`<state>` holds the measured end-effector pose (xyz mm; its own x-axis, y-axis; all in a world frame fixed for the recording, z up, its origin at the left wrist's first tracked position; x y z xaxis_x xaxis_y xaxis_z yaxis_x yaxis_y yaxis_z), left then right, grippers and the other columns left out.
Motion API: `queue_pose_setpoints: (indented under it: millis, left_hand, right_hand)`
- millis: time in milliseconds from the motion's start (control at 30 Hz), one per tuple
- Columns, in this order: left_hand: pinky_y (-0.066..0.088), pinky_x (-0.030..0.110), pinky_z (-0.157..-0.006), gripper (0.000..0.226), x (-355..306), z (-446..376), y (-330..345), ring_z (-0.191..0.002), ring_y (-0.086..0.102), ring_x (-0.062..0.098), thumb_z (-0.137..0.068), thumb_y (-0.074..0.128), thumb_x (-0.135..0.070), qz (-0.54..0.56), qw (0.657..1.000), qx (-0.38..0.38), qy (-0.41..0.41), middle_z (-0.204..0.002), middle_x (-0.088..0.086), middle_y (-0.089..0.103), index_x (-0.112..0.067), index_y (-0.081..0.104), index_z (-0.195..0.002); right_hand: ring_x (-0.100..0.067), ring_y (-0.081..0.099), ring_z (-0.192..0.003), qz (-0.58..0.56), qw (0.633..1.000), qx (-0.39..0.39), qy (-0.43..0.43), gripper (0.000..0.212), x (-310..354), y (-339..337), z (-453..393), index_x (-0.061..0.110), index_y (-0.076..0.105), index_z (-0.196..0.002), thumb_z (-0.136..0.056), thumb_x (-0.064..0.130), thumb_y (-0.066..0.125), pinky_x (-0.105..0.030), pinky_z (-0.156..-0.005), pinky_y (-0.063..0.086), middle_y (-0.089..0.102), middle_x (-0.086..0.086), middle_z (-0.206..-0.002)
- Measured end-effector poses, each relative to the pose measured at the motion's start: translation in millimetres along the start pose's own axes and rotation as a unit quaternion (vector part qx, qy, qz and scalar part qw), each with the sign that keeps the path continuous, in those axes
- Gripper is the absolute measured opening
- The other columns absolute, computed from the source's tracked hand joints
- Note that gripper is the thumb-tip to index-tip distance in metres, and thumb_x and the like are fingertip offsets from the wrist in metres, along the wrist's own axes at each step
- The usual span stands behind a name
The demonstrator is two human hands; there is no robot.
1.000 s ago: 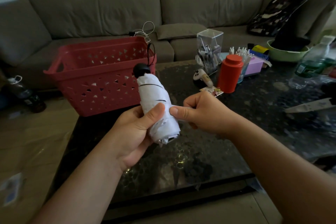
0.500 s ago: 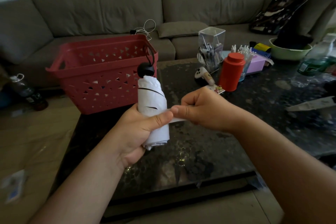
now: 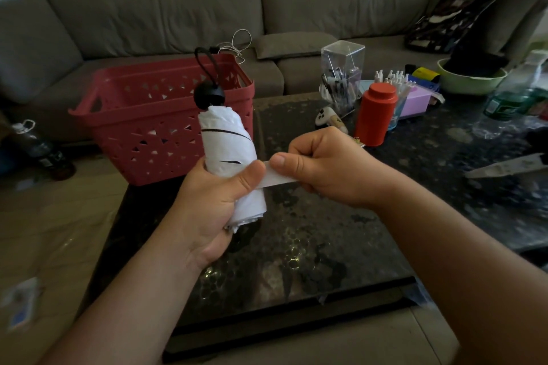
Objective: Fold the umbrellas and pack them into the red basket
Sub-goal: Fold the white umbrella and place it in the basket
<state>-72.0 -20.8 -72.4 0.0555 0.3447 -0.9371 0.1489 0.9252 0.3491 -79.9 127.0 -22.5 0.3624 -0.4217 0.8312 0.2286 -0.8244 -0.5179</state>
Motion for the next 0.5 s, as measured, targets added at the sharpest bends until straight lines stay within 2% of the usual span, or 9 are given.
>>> queue_pose_setpoints:
  millis: [133, 167, 267, 333, 433, 500]
  left_hand:
    - [0.057, 0.025, -0.061, 0.038, 6.8, 7.6, 22.3, -0.073, 0.071, 0.012, -0.083, 0.081, -0.011, 0.055, 0.993, 0.098, -0.035, -0.083, 0.001, 0.070, -0.013, 0.065, -0.117]
    - [0.056, 0.025, -0.059, 0.039, 7.2, 8.6, 25.0, -0.071, 0.068, 0.012, -0.081, 0.083, -0.009, 0.064, 0.991, 0.113, -0.039, -0.084, 0.003, 0.067, -0.011, 0.064, -0.115]
    - [0.050, 0.025, -0.054, 0.046, 7.5, 5.8, 25.0, -0.066, 0.059, 0.014, -0.077, 0.075, -0.019, 0.091, 0.985, 0.141, -0.042, -0.086, 0.010, 0.054, -0.005, 0.057, -0.117]
    - [0.050, 0.025, -0.052, 0.049, 7.9, 6.6, 27.7, -0.063, 0.058, 0.015, -0.078, 0.072, -0.017, 0.105, 0.979, 0.167, -0.046, -0.088, 0.012, 0.054, -0.003, 0.053, -0.121]
    - [0.056, 0.027, -0.061, 0.055, 8.9, 10.1, 31.1, -0.074, 0.065, 0.018, -0.070, 0.084, -0.012, 0.135, 0.971, 0.193, -0.051, -0.098, 0.014, 0.065, -0.004, 0.062, -0.120]
    - [0.060, 0.029, -0.074, 0.047, 10.2, 11.7, 32.7, -0.089, 0.072, 0.021, -0.073, 0.076, -0.008, 0.159, 0.964, 0.205, -0.056, -0.110, 0.018, 0.071, -0.004, 0.070, -0.119]
  right_hand:
    - [-0.012, 0.050, -0.057, -0.043, 0.999, 0.025, -0.001, 0.047, -0.2, 4.4, 2.2, -0.001, 0.060, -0.075, -0.094, 0.041, 0.068, -0.022, -0.054, 0.041, 0.055, -0.005, -0.062]
    - [-0.010, 0.050, -0.057, -0.047, 0.998, 0.035, 0.000, 0.045, -0.2, 5.5, 2.9, 0.000, 0.062, -0.077, -0.093, 0.041, 0.067, -0.020, -0.054, 0.041, 0.056, -0.004, -0.064]
    - [-0.006, 0.053, -0.060, -0.047, 0.998, 0.050, 0.013, 0.031, -3.1, 6.2, 5.5, 0.013, 0.070, -0.082, -0.091, 0.042, 0.069, -0.017, -0.057, 0.043, 0.061, 0.003, -0.065]
    - [-0.005, 0.055, -0.061, -0.063, 0.997, 0.048, 0.020, 0.027, -5.8, 6.6, 6.4, 0.016, 0.072, -0.081, -0.087, 0.042, 0.072, -0.016, -0.058, 0.044, 0.064, 0.005, -0.066]
    - [-0.009, 0.060, -0.067, -0.100, 0.994, 0.037, 0.021, 0.023, -9.2, 9.2, 6.3, 0.017, 0.074, -0.080, -0.083, 0.040, 0.076, -0.019, -0.063, 0.047, 0.068, 0.002, -0.070]
    - [-0.010, 0.064, -0.071, -0.126, 0.991, 0.037, 0.025, 0.021, -10.6, 10.5, 7.0, 0.014, 0.075, -0.083, -0.083, 0.035, 0.076, -0.021, -0.068, 0.051, 0.072, 0.000, -0.075]
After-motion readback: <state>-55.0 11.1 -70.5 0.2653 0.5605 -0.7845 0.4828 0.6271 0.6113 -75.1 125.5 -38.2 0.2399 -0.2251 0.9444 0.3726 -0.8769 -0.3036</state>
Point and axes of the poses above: each hand's wrist, its own z-axis away from the middle knuckle, its own y-axis out of the palm, x = y × z, the point moved 10 cm from there along -z, towards the middle knuckle
